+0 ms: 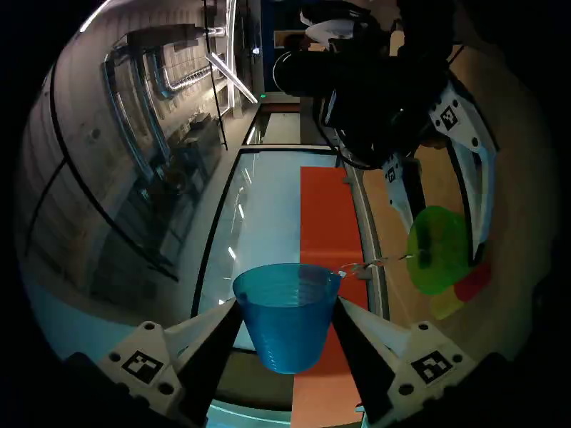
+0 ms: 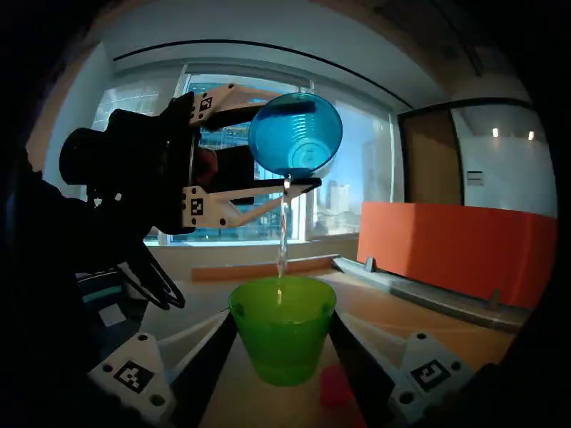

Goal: Pour water

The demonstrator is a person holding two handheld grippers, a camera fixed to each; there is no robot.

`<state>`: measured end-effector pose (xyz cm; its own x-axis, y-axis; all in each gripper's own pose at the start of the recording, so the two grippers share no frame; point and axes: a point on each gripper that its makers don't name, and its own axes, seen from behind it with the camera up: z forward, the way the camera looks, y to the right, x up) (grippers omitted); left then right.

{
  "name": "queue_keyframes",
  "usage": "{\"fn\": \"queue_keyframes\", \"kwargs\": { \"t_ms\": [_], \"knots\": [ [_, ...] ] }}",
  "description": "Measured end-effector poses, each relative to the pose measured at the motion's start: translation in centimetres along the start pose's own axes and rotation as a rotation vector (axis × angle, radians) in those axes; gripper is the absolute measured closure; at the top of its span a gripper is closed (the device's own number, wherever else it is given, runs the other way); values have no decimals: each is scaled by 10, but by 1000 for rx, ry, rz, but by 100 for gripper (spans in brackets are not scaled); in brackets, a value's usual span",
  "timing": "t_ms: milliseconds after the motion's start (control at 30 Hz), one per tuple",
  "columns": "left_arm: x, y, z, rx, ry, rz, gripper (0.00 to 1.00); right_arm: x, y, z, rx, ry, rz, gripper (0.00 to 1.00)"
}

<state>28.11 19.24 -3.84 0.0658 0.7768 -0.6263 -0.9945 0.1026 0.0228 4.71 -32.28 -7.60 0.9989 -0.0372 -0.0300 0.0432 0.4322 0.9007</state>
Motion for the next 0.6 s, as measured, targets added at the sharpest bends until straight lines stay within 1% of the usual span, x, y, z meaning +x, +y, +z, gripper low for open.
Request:
{"fn": "queue_keyframes", "kwargs": {
  "t_ms": [267, 467, 600],
  "knots": [
    [3, -2, -1, 5, 1, 41, 16, 0, 1, -1, -1, 2, 2, 12],
    [6, 2, -2, 8, 1, 70, 16, -2, 1, -1, -1, 3, 5, 12],
    [7, 2, -2, 16, 2, 108, 16, -2, 1, -1, -1, 3, 5, 12]
  ]
}}
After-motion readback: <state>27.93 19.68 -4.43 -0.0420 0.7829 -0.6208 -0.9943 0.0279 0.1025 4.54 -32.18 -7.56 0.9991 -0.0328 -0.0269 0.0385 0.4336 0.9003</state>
